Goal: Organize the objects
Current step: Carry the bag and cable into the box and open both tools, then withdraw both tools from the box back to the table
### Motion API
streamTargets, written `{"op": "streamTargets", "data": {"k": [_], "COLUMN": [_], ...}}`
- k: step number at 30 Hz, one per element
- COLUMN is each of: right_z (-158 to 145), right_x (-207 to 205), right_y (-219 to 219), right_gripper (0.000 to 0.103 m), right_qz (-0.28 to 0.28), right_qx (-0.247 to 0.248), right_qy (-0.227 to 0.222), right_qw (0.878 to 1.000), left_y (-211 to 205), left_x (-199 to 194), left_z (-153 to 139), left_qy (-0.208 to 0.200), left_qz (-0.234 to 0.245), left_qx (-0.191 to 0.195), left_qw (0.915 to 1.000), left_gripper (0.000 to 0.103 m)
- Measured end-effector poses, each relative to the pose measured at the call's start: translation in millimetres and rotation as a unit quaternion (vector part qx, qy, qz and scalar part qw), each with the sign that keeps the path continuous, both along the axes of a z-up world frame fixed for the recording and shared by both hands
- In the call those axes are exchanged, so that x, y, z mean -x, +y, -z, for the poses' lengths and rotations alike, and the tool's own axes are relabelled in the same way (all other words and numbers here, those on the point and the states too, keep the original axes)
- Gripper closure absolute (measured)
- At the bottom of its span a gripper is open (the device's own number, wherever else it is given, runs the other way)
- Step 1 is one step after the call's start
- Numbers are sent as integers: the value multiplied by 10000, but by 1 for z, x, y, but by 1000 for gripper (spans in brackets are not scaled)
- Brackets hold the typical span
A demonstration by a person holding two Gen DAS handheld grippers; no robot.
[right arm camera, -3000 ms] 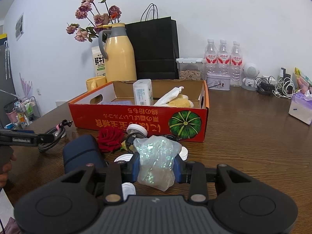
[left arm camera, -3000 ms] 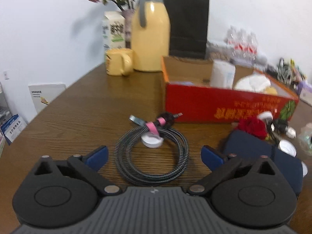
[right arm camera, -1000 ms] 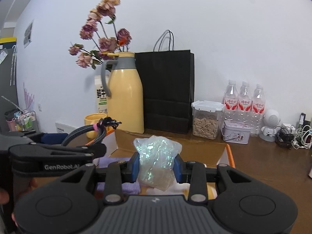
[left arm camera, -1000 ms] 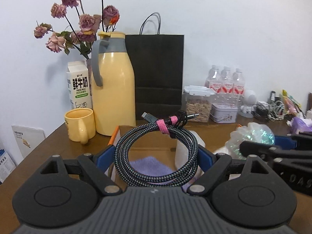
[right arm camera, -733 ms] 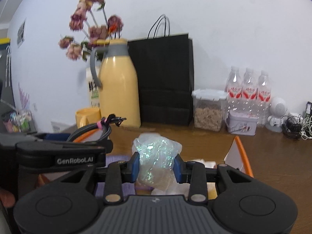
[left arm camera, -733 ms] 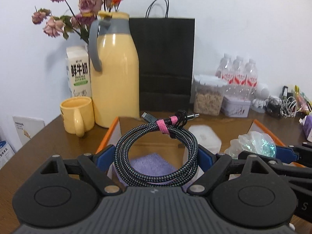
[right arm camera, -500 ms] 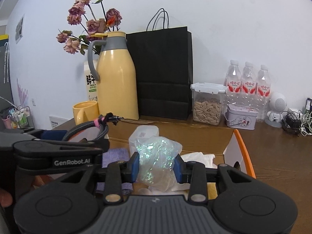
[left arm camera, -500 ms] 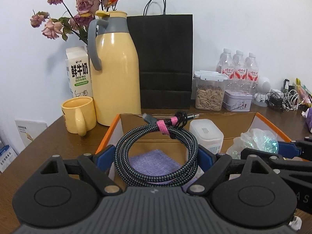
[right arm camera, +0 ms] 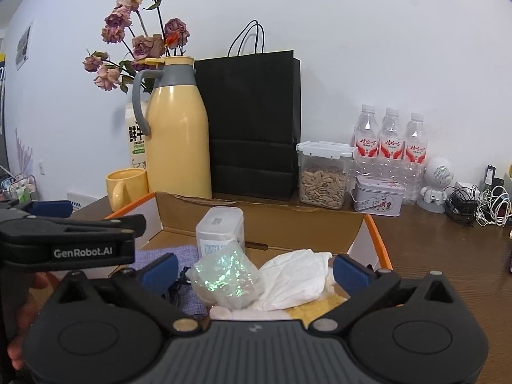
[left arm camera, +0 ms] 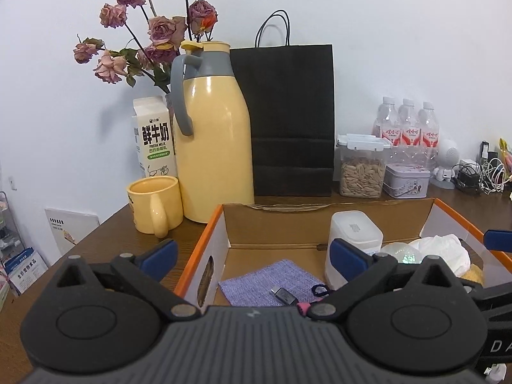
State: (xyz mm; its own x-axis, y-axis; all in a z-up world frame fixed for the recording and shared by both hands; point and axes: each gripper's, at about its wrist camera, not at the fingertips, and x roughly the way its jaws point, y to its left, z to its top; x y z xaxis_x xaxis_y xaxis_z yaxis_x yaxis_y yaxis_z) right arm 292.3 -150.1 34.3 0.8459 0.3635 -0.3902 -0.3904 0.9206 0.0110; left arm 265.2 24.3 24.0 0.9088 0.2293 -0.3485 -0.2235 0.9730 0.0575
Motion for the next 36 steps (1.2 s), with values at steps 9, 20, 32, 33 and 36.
{"op": "streamTargets", "data": {"k": [9,20,32,33,36], "right_z": [-5,-31,-28,-26,-18], "right_x": [7,41,93,98,109], "right_y": [-3,-13,-39,-42,-50], "right_gripper": [0,0,0,0,0], "right_qz": [32,-93,-139,-130,-105], "right_qx": [-29,24,198,210,253], "right_qy": [-107,-417,-151,-101,42], "right_qw": [9999,9991,9996,9996,9996], "left_y": [2,-1,14,15,18], "left_x": [8,44,100,105,118], "left_z": [-4,-32,-36,-34,-28], "left_qy": [-166,-285,-75,-44,93], "left_qz": [12,337,300,292,256], "left_qx": [89,259,367,371,344], "left_qw": [9998,9987,9988,9989,9990], "left_gripper": [0,0,0,0,0]}}
